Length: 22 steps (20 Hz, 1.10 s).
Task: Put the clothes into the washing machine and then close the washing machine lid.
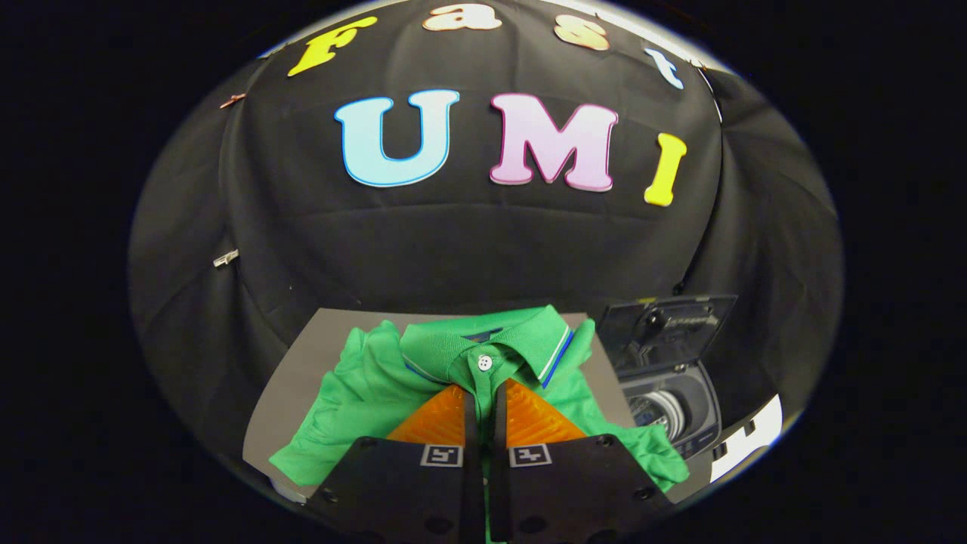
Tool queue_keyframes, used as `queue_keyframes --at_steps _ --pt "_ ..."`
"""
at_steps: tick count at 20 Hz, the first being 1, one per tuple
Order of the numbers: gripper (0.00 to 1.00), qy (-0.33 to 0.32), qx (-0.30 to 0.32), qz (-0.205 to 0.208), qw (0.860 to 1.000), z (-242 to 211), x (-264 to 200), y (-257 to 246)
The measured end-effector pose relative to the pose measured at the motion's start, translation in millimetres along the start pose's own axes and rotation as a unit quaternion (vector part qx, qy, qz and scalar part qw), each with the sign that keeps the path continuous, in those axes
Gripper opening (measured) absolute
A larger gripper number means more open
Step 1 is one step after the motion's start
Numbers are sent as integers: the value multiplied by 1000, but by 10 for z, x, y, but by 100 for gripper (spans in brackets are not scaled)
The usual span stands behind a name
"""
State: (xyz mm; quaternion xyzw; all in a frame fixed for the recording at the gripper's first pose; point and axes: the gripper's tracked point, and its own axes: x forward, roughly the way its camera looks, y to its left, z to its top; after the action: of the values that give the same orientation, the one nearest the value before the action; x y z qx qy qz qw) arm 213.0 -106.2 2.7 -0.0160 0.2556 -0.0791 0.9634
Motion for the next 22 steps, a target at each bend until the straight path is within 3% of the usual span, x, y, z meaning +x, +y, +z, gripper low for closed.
queue_keyframes --at_steps 6,15,22 --pt "8 -50 -32 -10 998 302 -290 -430" --pt "8 -89 -3 6 996 576 -279 -1949" --pt "8 -95 12 -24 995 507 -80 -2922"
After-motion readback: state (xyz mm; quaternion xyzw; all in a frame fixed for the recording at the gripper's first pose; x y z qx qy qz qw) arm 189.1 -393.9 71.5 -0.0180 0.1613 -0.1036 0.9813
